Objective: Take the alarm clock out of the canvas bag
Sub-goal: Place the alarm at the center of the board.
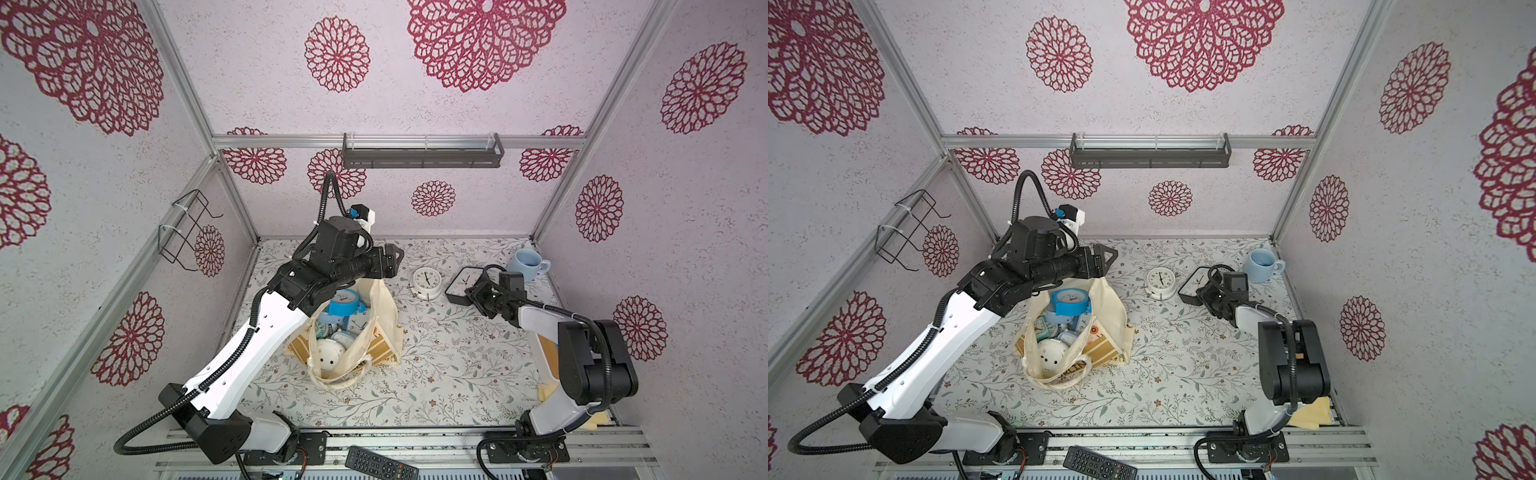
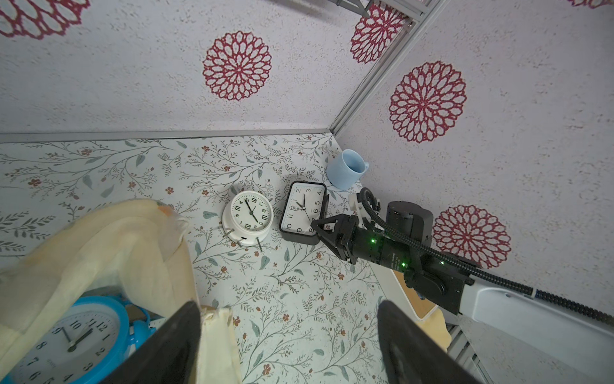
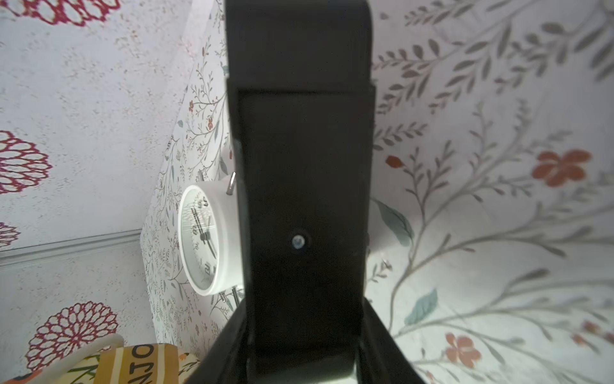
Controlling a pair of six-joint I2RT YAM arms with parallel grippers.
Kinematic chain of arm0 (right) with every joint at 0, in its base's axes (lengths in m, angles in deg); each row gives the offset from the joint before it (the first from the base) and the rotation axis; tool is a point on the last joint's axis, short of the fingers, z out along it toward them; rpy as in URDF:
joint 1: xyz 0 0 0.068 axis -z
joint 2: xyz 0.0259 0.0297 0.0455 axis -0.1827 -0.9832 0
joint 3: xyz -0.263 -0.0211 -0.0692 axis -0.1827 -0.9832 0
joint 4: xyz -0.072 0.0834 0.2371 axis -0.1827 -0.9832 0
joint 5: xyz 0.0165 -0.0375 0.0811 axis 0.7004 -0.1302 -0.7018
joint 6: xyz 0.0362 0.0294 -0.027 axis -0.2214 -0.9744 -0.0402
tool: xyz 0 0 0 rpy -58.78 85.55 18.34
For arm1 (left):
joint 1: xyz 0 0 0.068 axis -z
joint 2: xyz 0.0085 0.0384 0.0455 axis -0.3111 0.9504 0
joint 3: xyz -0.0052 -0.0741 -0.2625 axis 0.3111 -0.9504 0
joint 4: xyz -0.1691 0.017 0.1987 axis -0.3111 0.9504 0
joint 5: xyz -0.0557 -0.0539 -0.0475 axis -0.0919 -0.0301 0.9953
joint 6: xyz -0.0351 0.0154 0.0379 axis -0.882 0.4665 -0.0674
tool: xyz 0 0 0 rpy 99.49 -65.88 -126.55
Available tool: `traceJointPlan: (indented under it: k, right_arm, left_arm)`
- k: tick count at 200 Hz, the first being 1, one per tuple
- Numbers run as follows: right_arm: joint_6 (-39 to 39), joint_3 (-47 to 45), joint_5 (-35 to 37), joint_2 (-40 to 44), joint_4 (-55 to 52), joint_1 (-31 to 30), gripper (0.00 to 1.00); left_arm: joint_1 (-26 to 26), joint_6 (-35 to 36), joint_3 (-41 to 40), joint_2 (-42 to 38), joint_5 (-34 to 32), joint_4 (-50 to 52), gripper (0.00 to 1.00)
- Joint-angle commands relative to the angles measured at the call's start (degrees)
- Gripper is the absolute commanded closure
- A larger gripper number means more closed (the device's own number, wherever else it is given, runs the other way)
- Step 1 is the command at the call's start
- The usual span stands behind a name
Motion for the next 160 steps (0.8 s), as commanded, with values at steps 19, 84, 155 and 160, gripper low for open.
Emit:
traceJointPlan:
  k: [19, 84, 155, 160]
  right_arm:
    - [0.88, 4.21, -3.52, -6.66, 6.66, 0.35, 0.72]
    - [-3.17, 8.27, -6.56, -15.97, 10.91, 0.05, 0.65]
    - [-3.81, 7.73, -6.26, -17.84, 10.50, -1.24, 0.35]
    - [-3.88, 7.54, -6.21, -17.77, 10.48, -1.31, 0.33]
  left_arm:
    - [-0.02, 0.55, 2.97, 1.68, 0.26, -0.23, 0.15]
    - [0.03, 0.22, 4.92, 4.12, 0.64, 0.00, 0.15]
    - [0.05, -0.65, 6.16, 4.55, -0.82, 1.04, 0.14]
    - [0.07, -0.82, 6.14, 4.29, -1.46, 1.27, 0.14]
